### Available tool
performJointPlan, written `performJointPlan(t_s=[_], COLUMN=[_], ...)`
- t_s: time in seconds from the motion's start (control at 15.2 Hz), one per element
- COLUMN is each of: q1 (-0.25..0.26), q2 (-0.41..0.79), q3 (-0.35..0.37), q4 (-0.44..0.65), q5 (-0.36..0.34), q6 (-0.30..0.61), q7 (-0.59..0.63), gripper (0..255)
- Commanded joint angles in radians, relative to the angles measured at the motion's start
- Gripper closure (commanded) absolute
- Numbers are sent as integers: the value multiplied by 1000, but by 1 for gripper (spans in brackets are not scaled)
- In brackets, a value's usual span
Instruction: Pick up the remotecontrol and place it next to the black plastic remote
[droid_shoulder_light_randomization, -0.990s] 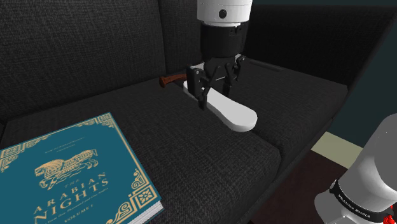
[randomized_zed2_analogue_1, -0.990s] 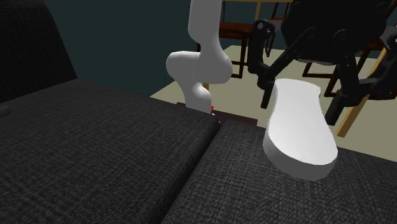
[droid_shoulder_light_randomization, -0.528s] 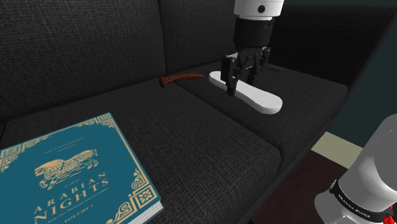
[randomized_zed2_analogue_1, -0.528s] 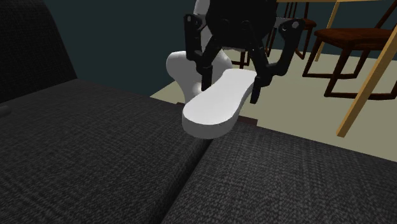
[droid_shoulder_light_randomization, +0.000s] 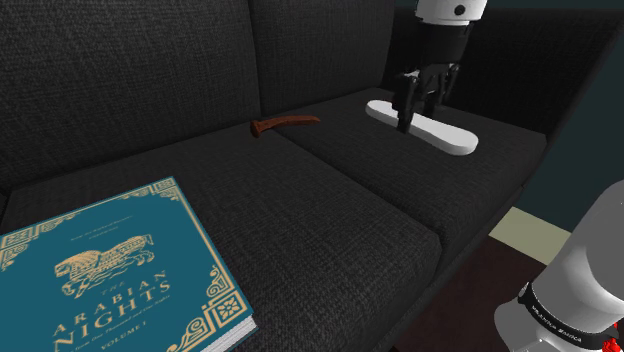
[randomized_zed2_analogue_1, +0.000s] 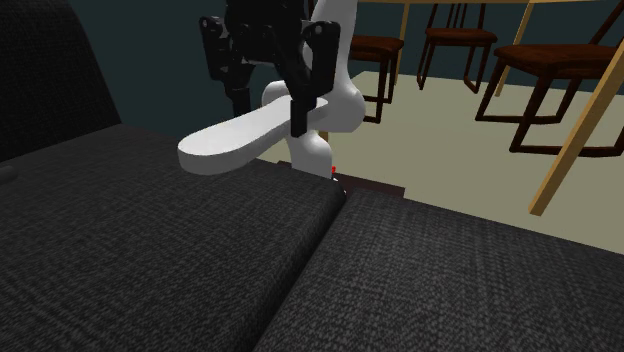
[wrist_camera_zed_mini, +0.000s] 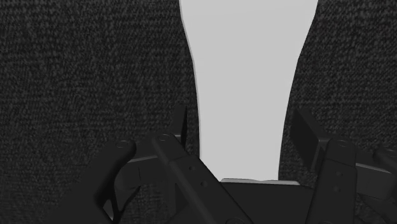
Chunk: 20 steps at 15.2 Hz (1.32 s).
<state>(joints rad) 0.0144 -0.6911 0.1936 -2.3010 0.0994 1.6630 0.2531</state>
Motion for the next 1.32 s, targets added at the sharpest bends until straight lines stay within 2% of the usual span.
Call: performJointPlan(t_s=[0.0,0.59,1.25], q1=[-13,-86,-157], q2=[-27,-68,1], q3=[-44,-242,-463], q4=[-20,-45,31], q5=[-23,-143,-269], q6=[-9,-27,-15], q7=[-50,-268,-510], gripper=[255,255,255])
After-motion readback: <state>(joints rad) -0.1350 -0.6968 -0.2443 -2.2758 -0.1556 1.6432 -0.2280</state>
